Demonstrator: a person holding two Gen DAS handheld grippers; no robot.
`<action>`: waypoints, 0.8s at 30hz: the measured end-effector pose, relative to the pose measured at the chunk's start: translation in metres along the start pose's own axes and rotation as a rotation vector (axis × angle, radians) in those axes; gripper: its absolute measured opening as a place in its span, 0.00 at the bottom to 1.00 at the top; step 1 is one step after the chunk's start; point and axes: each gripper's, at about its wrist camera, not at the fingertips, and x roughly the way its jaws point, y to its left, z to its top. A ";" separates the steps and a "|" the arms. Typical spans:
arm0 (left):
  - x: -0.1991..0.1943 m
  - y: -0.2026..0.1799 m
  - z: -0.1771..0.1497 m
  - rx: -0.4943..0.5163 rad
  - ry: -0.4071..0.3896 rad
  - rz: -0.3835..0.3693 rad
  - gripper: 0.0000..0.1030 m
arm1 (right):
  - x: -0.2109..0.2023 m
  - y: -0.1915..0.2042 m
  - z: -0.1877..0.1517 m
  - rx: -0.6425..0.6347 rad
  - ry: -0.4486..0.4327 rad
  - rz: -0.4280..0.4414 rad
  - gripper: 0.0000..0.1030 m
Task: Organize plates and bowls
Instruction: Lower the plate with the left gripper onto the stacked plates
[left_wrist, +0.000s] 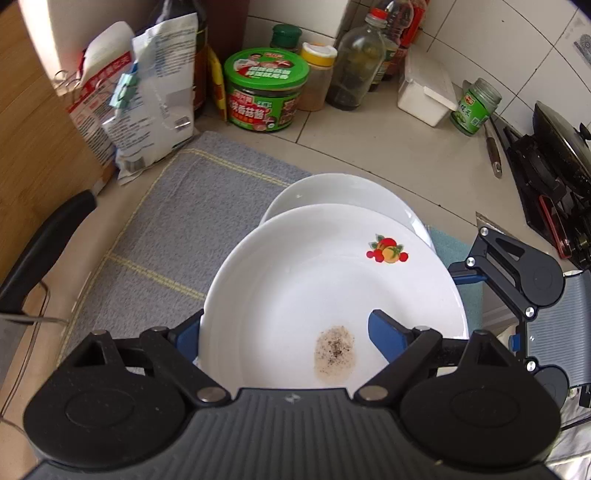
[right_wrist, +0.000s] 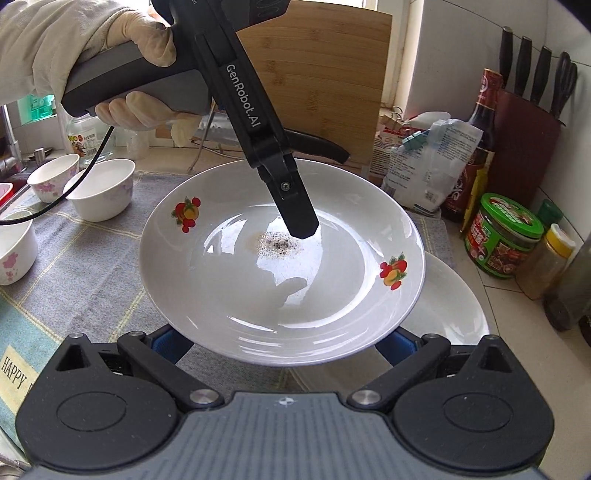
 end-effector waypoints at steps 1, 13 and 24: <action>0.003 -0.003 0.004 0.009 0.002 -0.004 0.87 | -0.002 -0.003 -0.002 0.006 0.002 -0.008 1.00; 0.039 -0.032 0.041 0.079 0.032 -0.050 0.87 | -0.015 -0.034 -0.027 0.070 0.026 -0.070 1.00; 0.061 -0.040 0.052 0.086 0.062 -0.070 0.87 | -0.015 -0.047 -0.037 0.094 0.049 -0.079 1.00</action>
